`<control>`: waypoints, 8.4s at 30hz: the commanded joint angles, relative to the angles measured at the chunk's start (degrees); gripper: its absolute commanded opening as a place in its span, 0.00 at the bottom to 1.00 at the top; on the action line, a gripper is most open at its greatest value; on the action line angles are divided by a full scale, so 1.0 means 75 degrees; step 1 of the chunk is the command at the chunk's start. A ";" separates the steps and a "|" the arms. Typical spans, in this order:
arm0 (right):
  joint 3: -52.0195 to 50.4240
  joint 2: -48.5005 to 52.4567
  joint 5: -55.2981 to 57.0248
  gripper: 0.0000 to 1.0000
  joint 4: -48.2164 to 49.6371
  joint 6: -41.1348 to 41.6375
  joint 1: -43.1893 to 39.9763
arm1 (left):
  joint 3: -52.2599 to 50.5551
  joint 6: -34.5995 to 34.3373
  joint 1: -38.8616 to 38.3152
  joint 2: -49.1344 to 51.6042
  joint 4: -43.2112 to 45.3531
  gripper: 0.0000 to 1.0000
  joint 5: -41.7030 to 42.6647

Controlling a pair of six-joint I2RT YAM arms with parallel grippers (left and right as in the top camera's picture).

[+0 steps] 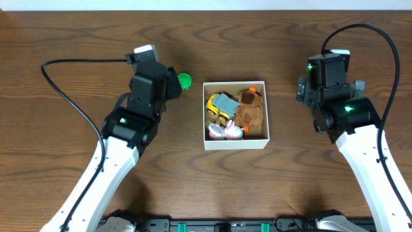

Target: Pack container

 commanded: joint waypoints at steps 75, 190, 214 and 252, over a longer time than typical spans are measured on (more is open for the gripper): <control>0.0047 -0.0079 0.0137 0.99 -0.0012 0.0096 -0.0055 | 0.0052 0.2328 0.0603 0.5791 0.4809 0.76 0.1475; 0.0047 -0.0079 0.0134 0.99 -0.0012 0.0096 -0.0055 | 0.0052 0.1276 -0.2996 0.1326 -0.0525 0.77 0.1265; 0.0047 -0.0079 0.0134 0.99 -0.0012 0.0096 -0.0055 | 0.0052 0.1271 0.0262 -0.0769 -0.1309 0.98 -0.1212; 0.0047 -0.0676 0.0134 0.99 -0.0015 0.0096 -0.0052 | 0.0052 0.1271 0.0452 -0.0755 -0.2119 0.98 -0.1207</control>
